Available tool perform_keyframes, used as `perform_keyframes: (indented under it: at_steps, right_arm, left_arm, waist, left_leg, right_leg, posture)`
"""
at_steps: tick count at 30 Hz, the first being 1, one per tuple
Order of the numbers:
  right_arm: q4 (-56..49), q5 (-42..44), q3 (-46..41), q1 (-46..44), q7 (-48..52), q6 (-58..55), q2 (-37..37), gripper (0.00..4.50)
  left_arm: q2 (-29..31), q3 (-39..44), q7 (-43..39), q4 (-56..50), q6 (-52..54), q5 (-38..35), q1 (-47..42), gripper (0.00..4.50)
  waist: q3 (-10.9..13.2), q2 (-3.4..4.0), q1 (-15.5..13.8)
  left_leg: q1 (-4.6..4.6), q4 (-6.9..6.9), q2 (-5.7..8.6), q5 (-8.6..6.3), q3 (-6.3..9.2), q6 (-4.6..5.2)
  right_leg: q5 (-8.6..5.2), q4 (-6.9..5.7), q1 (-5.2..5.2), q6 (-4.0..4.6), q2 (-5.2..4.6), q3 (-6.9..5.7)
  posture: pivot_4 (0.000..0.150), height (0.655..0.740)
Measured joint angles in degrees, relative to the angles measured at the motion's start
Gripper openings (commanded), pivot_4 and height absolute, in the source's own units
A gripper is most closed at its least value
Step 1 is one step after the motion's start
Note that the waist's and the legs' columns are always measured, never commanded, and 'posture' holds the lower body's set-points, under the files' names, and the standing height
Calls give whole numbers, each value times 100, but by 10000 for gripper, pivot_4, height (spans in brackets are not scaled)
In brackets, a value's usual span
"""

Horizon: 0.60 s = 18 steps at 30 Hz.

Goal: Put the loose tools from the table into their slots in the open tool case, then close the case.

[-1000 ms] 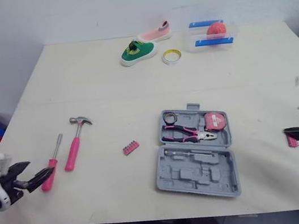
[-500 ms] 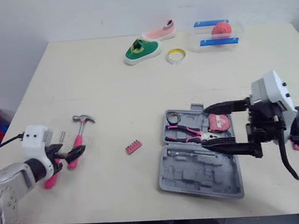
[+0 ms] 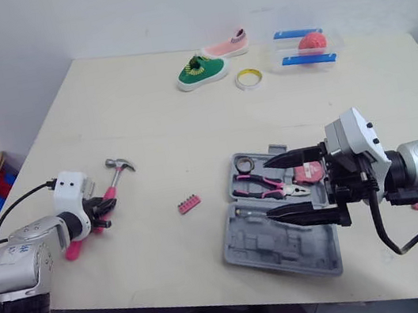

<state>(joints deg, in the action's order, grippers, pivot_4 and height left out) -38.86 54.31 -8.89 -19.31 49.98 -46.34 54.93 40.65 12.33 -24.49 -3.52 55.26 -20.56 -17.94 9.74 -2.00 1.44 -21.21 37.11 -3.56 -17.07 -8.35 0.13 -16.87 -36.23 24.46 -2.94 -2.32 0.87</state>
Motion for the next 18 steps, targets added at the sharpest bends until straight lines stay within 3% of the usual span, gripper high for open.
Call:
perform_keyframes:
  at_steps: [9,13,15,18]
  right_arm:
    - [0,-94,-8,125,-18,12,7,45000]
    - [27,-120,-71,229,10,12,88,45000]
    - [54,-118,-164,409,76,-3,242,45000]
    - [95,-114,-469,741,234,-38,479,45000]
  left_arm:
    - [-59,54,-15,-39,30,20,-43,5425]
    - [56,76,-448,-271,112,-263,-73,5425]
    - [730,-138,-1280,-902,-224,-421,75,5425]
    - [1447,-564,-2376,-1812,-802,-534,-17,5425]
  waist:
    - [0,0,-4]
    - [7,-13,6]
    - [25,-47,16]
    - [21,-12,14]
  left_leg:
    - [-5,1,1,1,9,2]
    - [-24,1,-1,3,18,-2]
    - [-39,-3,-6,16,35,-35]
    - [-33,-12,-4,9,33,-46]
  right_leg:
    - [1,1,-3,-2,-5,-17]
    - [1,4,9,-2,-4,-29]
    - [-3,9,18,5,-4,-44]
    - [-13,25,6,22,-9,-45]
  posture:
    - [1500,7304]
    - [1500,7304]
    - [1500,7304]
    - [1500,7304]
